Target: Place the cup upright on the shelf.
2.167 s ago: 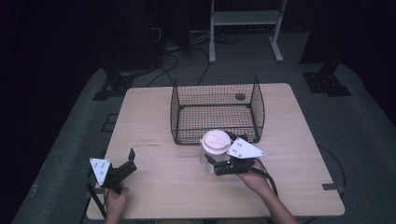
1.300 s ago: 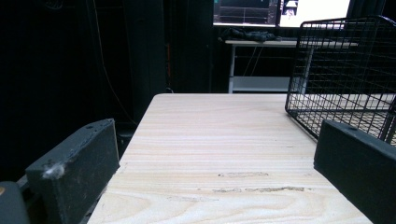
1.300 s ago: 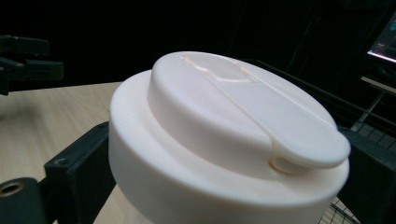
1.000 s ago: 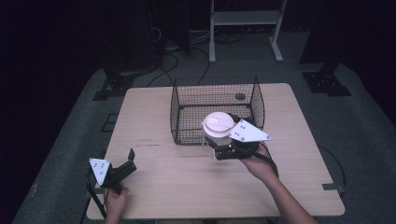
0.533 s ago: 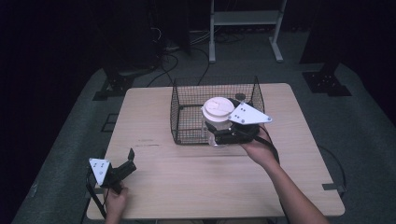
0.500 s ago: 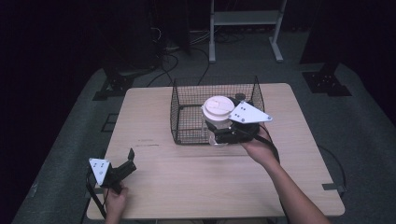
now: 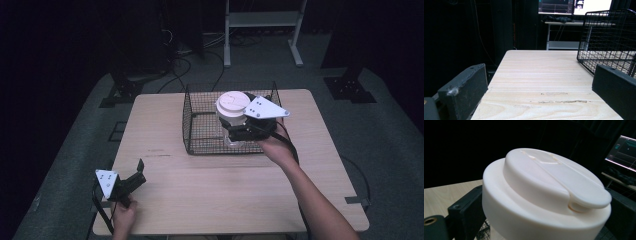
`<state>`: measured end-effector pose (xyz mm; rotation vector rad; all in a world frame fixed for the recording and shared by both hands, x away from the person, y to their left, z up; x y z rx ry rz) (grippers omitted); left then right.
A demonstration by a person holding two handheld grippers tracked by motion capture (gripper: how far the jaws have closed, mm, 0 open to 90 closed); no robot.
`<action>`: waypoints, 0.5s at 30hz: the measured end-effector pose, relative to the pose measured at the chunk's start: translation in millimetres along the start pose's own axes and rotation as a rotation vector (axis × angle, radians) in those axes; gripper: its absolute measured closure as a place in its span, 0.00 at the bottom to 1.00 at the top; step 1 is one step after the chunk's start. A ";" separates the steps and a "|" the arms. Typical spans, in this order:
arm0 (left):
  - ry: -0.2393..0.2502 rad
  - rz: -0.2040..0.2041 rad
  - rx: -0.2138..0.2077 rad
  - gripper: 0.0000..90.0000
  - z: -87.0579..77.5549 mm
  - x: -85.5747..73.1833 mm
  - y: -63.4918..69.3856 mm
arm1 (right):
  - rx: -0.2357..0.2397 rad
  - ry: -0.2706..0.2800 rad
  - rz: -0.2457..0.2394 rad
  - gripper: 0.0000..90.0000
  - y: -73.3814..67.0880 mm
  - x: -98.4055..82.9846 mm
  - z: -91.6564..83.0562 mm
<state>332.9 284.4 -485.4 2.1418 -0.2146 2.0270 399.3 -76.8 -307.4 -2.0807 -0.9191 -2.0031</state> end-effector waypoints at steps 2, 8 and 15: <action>0.000 0.000 0.000 0.00 0.0 0.0 -0.1 | -0.005 0.000 0.000 0.04 2.5 2.5 3.6; 0.002 0.000 0.000 0.00 0.1 0.0 -0.1 | -0.022 -0.004 0.000 0.04 8.6 7.2 14.2; 0.002 -0.002 -0.001 0.00 0.1 0.1 -0.1 | -0.049 -0.008 0.005 0.04 18.0 9.0 27.0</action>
Point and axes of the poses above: each handheld gripper's, and its own axes: z roughly forward along the jaws, x roughly out of its top, y roughly to its right, the point moved 6 cm from there along z, roughly forward along the jaws, and after that the axes turned 11 degrees about -x, right-handed, at the moved point
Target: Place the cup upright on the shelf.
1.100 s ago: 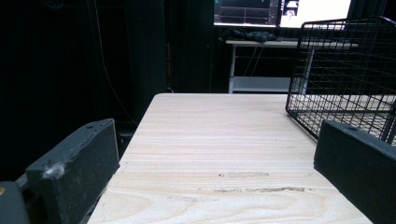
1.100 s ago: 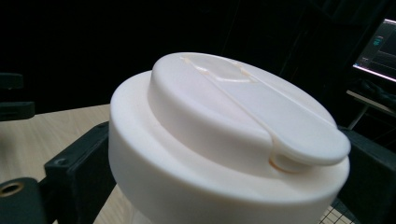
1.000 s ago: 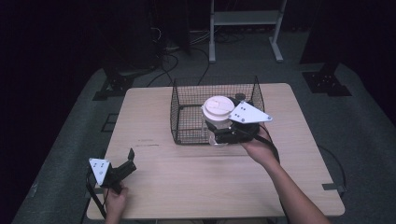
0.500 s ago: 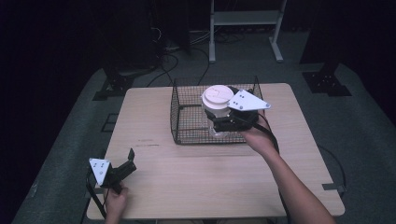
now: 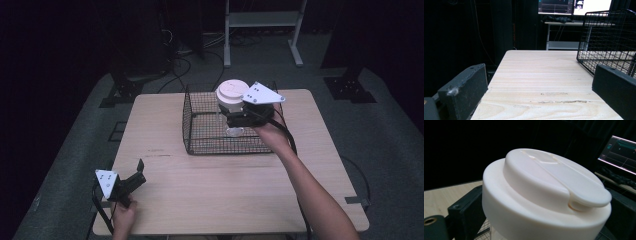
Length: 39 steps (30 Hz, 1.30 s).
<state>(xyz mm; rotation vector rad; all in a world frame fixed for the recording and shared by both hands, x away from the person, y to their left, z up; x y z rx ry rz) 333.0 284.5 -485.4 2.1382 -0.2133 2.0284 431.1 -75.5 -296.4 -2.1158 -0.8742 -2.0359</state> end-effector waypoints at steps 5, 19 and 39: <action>0.001 0.000 0.000 0.00 0.0 0.1 0.1 | -0.013 -0.006 0.013 0.04 6.0 1.1 8.9; 0.001 -0.002 -0.002 0.00 -0.1 0.0 -0.3 | -0.049 -0.018 0.030 0.04 14.1 -1.3 32.7; 0.002 -0.008 -0.004 0.00 -0.3 0.0 -0.8 | -0.080 -0.062 0.043 0.04 21.2 -29.1 65.2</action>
Point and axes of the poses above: each handheld gripper's, and its own axes: z roughly forward along the jaws, x roughly out of its top, y roughly to its right, the point moved 6 cm from there along z, roughly forward along the jaws, and after that the axes turned 11 degrees about -x, right-handed, at the moved point
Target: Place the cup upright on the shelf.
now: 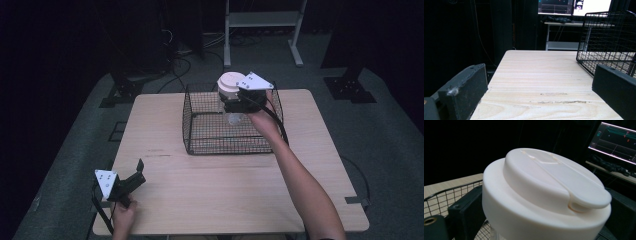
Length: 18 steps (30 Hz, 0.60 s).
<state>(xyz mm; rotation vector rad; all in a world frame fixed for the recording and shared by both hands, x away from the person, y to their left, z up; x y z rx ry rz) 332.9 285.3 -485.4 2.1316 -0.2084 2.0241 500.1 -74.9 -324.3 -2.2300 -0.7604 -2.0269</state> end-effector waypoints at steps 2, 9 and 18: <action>0.000 0.000 0.000 0.00 0.0 0.0 0.0 | -0.002 -0.009 -0.001 0.04 -0.5 -4.0 2.8; 0.001 -0.002 -0.001 0.00 0.1 0.1 -0.1 | -0.006 -0.030 0.007 0.04 -2.9 -17.8 12.3; 0.000 -0.001 -0.002 0.00 0.0 0.1 -0.2 | -0.005 -0.064 0.019 0.04 -6.6 -39.8 25.8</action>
Point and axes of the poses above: each handheld gripper's, and its own axes: z roughly forward along the jaws, x roughly out of its top, y roughly to its right, the point moved 6 cm from there along z, roughly forward along the jaws, and after that the axes turned 11 degrees about -x, right-handed, at the moved point
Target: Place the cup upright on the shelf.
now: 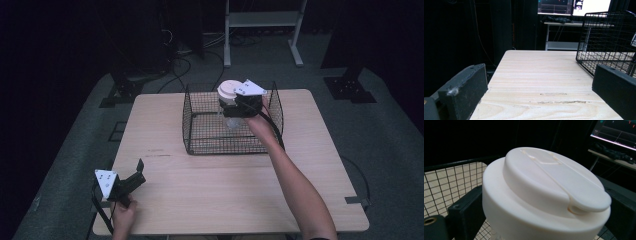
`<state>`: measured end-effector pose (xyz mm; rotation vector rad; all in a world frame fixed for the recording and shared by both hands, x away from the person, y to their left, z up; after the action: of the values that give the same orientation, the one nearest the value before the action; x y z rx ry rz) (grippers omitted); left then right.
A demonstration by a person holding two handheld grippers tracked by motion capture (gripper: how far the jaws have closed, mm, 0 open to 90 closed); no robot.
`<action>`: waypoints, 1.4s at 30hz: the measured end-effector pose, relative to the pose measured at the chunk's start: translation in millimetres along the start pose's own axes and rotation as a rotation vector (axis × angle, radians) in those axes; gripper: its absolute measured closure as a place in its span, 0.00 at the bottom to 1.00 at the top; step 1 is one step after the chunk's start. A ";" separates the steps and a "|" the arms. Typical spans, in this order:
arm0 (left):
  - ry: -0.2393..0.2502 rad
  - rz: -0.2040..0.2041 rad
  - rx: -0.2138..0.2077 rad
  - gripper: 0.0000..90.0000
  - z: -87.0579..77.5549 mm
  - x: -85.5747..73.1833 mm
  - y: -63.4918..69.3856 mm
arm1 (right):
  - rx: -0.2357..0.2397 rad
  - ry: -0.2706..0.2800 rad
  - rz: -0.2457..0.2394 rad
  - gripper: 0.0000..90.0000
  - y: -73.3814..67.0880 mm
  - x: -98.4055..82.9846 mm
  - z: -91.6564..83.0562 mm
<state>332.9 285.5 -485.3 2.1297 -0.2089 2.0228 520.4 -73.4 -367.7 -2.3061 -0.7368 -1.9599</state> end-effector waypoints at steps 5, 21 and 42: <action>0.001 -0.004 0.000 0.00 0.0 0.0 -0.5 | 0.006 -0.012 0.011 0.04 -1.8 -7.0 6.7; 0.002 -0.004 0.000 0.00 -0.2 0.1 -0.7 | 0.032 -0.064 0.005 0.04 -5.7 -25.9 22.9; 0.002 -0.001 -0.001 0.00 -0.2 0.1 -0.3 | 0.045 -0.114 -0.035 0.04 -6.0 -37.7 26.5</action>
<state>332.9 285.9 -485.2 2.1270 -0.2083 2.0231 539.1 -72.2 -410.2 -2.4114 -0.8269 -1.8169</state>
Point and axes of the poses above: each handheld gripper's, and its own axes: z roughly forward along the jaws, x roughly out of its top, y roughly to its right, the point moved 6 cm from there along z, roughly forward along the jaws, and after that the axes turned 11 degrees about -x, right-handed, at the moved point
